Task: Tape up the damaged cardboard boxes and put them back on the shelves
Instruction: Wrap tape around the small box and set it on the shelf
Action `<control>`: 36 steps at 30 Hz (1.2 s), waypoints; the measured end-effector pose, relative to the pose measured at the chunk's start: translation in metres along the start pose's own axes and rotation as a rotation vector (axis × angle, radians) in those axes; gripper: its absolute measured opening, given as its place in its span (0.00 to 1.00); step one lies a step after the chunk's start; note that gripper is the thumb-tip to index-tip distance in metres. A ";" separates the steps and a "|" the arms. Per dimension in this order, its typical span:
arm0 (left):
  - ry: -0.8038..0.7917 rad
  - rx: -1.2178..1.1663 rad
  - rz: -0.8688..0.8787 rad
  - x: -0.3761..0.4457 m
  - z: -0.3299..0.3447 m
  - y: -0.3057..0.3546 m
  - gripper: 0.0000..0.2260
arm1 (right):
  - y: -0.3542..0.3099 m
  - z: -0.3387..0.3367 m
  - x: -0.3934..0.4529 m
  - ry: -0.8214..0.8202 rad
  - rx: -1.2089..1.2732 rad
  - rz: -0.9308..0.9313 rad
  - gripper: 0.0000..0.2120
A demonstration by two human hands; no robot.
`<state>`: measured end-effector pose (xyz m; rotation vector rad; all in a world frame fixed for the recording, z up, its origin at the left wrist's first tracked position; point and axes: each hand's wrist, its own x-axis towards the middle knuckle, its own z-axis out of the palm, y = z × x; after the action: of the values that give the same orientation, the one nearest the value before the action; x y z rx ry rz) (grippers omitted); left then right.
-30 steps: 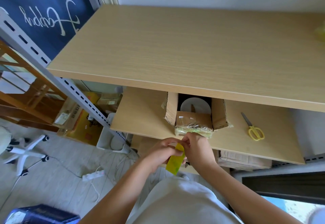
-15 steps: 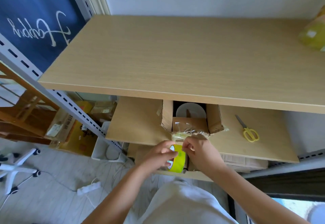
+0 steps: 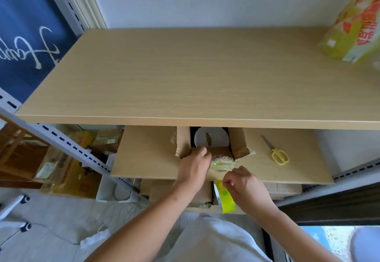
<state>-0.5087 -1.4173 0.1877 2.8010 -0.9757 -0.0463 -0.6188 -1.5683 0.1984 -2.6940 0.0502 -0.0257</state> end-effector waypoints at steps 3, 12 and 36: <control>-0.010 0.005 0.103 0.000 0.001 -0.004 0.04 | 0.004 -0.001 -0.002 0.019 0.025 0.016 0.05; 0.051 0.034 0.148 -0.005 -0.010 0.000 0.11 | 0.005 -0.005 -0.003 0.036 0.052 0.042 0.03; -0.292 0.226 0.001 0.020 -0.041 -0.013 0.11 | 0.001 0.006 0.007 -0.013 0.064 0.043 0.04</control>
<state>-0.4809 -1.4132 0.2265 3.0609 -1.1062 -0.3780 -0.6119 -1.5670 0.1924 -2.6283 0.1012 0.0028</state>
